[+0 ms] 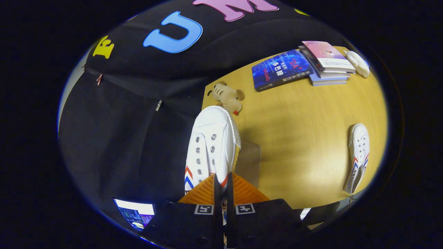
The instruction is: Open the storage box then place both shoes into the box .Put the left shoe in first, then the right shoe, with the right side of both shoes facing outward in a uniform manner.
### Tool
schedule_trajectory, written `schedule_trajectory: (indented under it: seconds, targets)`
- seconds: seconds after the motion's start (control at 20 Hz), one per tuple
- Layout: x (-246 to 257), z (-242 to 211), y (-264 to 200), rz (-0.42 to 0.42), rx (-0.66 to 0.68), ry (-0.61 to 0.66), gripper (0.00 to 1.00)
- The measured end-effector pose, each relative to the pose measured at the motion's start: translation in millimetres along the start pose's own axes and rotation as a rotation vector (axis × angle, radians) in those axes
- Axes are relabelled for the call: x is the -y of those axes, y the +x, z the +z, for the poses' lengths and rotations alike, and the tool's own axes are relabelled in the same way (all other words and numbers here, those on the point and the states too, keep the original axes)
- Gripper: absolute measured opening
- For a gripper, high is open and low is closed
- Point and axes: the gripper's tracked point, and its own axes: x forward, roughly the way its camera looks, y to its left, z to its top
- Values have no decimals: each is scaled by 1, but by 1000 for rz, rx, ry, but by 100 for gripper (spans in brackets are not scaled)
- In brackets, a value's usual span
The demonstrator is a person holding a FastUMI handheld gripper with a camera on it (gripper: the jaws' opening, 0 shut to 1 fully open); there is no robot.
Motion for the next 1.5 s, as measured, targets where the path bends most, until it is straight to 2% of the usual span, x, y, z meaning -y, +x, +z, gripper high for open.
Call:
schedule_trajectory:
  seconds: [0.35, 0.6, 0.8, 1.5]
  targets:
    - [-35, -57, 70, -66, -107, 6, 8]
    - [-24, -78, 110, -126, -134, 48, 8]
    - [-11, -78, 136, -171, -136, 71, 8]
    - [-11, -95, 178, -163, -187, 46, 8]
